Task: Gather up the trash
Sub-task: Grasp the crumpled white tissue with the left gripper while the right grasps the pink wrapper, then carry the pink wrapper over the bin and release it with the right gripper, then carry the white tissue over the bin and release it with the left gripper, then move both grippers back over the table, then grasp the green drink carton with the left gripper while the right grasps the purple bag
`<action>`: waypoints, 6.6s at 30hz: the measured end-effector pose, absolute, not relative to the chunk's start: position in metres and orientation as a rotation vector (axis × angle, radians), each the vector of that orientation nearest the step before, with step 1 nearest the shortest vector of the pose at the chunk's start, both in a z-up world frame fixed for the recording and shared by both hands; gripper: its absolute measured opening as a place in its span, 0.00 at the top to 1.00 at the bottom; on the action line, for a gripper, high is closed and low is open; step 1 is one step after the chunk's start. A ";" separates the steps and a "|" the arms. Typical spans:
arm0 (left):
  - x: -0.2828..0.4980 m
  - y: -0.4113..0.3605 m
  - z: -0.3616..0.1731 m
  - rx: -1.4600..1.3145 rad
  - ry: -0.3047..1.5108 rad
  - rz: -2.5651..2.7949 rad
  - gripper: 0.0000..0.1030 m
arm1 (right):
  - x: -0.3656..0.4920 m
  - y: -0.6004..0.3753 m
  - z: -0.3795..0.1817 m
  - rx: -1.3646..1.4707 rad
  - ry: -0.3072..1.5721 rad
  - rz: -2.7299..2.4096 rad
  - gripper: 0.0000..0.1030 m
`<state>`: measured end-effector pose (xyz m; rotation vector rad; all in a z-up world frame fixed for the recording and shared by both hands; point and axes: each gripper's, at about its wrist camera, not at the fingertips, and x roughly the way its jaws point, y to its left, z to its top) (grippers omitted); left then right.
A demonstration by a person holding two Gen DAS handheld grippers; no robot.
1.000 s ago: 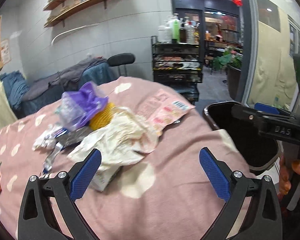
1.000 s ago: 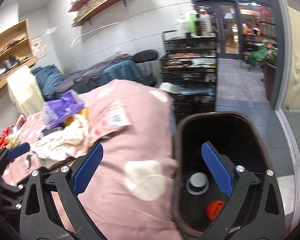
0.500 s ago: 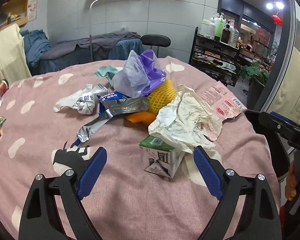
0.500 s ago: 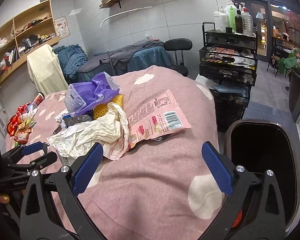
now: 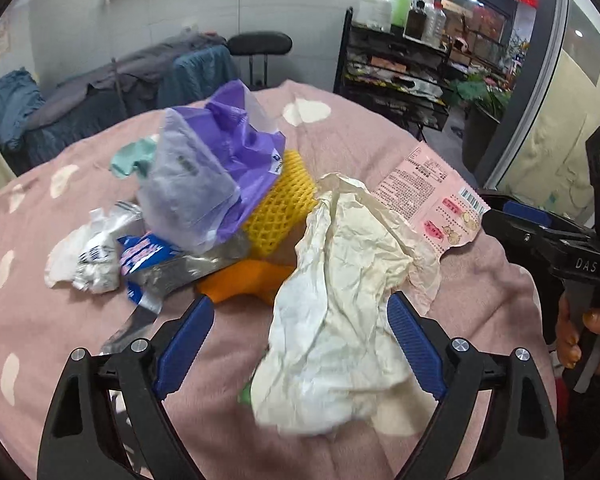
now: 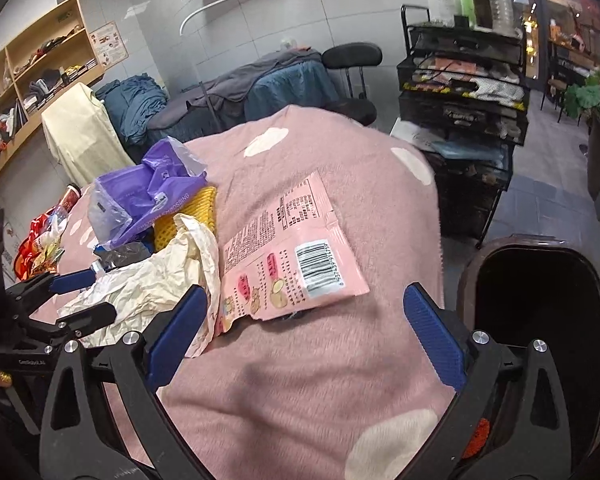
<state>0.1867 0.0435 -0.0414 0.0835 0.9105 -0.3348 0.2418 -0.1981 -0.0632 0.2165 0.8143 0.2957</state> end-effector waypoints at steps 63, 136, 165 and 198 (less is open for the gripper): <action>0.114 -0.100 -0.009 0.093 0.725 -0.566 0.77 | 0.127 -0.350 -0.093 0.103 0.758 -0.229 0.80; 0.094 -0.218 -0.037 0.422 0.718 -0.726 0.07 | 0.083 -0.405 -0.083 0.354 0.613 -0.340 0.05; 0.099 -0.052 -0.022 0.262 0.660 -0.370 0.05 | 0.128 -0.262 -0.044 0.189 0.564 0.067 0.05; 0.157 0.038 -0.060 0.156 0.925 -0.385 0.52 | 0.180 -0.162 -0.034 0.102 0.641 0.324 0.05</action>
